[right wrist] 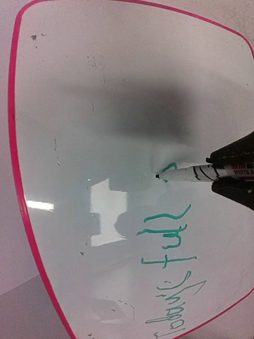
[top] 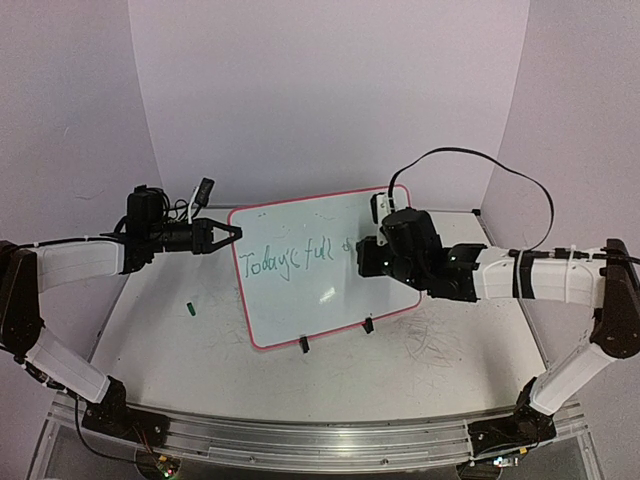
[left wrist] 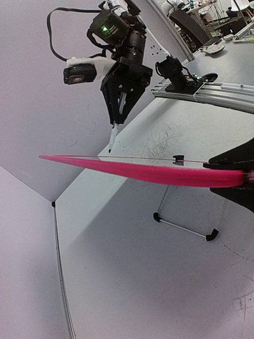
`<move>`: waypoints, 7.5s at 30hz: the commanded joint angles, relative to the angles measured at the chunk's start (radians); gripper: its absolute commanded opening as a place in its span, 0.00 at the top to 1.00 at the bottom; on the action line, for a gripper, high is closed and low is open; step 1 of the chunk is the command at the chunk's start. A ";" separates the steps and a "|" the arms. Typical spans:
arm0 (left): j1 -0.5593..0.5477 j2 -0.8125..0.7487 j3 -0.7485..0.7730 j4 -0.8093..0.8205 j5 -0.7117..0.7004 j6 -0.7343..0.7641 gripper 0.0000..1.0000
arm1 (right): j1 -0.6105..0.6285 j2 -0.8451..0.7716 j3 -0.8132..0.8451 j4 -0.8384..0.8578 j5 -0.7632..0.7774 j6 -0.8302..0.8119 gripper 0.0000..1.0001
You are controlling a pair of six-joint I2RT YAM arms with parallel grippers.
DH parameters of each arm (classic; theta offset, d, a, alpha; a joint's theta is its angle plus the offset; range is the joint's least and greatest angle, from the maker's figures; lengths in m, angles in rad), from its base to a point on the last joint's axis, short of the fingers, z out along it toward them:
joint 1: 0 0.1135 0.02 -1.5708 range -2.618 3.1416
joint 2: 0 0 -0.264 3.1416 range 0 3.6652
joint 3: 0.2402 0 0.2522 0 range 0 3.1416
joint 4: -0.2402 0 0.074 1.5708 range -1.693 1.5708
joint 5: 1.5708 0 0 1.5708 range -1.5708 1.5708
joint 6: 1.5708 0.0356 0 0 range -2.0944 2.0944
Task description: Write a sentence on the whiteboard
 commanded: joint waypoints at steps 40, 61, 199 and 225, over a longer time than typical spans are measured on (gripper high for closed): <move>-0.032 0.011 0.038 -0.105 -0.078 0.123 1.00 | -0.056 0.024 0.035 0.011 -0.057 -0.032 1.00; -0.035 0.009 0.039 -0.105 -0.080 0.123 1.00 | 0.015 -0.007 -0.040 -0.086 -0.039 0.042 1.00; -0.044 0.008 0.039 -0.118 -0.114 0.145 1.00 | -0.126 -0.027 0.006 -0.059 0.030 -0.058 1.00; -0.043 0.012 0.039 -0.119 -0.112 0.145 1.00 | -0.126 -0.045 -0.013 -0.059 -0.082 -0.072 1.00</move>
